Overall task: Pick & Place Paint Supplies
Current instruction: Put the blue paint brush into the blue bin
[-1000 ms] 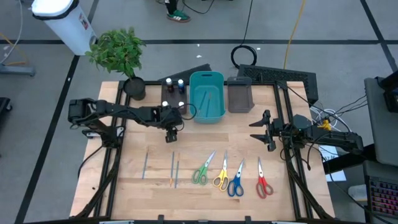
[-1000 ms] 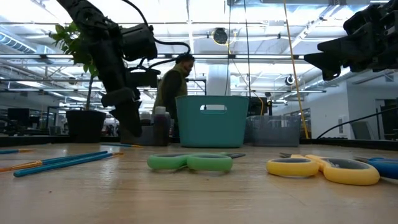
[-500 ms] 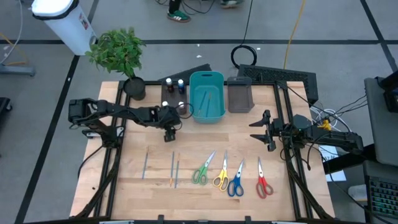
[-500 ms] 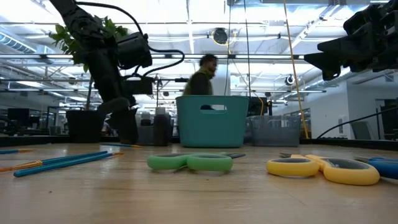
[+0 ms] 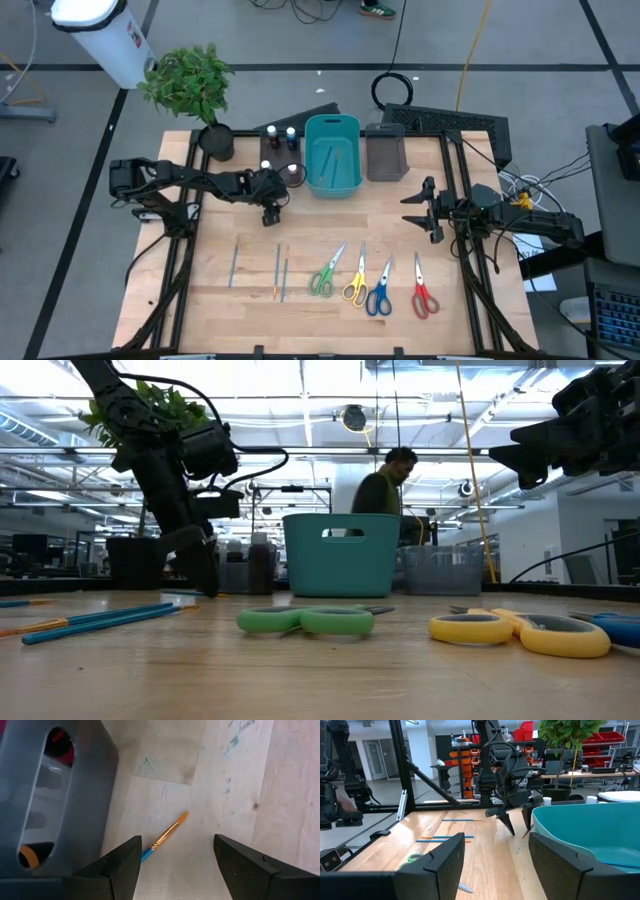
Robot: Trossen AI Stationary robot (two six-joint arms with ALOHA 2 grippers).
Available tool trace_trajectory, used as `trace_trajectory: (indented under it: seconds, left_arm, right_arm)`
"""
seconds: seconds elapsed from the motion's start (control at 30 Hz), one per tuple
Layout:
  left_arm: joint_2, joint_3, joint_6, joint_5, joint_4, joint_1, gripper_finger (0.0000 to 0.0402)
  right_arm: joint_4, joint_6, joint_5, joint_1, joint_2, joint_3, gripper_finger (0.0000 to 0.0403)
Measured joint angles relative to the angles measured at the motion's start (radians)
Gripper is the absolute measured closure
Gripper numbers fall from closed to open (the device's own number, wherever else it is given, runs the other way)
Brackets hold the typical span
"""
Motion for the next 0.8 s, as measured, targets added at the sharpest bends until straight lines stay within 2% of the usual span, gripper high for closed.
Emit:
trace_trajectory:
  seconds: [0.37,0.5,0.63,0.8]
  left_arm:
    - [0.0,0.0,-0.047,0.1,-0.052,0.002,0.0149]
    - [0.0,0.0,-0.029,0.101,-0.054,-0.001,0.0155]
    - [0.001,0.0,-0.019,0.105,-0.055,-0.002,0.0194]
    - [0.001,-0.001,-0.045,0.119,-0.058,-0.002,0.0279]
  right_arm:
    - [0.0,0.0,0.0,0.0,0.0,0.0,0.019]
    - [0.0,0.0,0.0,0.0,0.0,0.0,0.019]
    - [0.0,0.0,0.0,0.0,0.0,0.0,0.019]
    - [0.0,0.0,0.0,0.0,0.0,0.0,0.019]
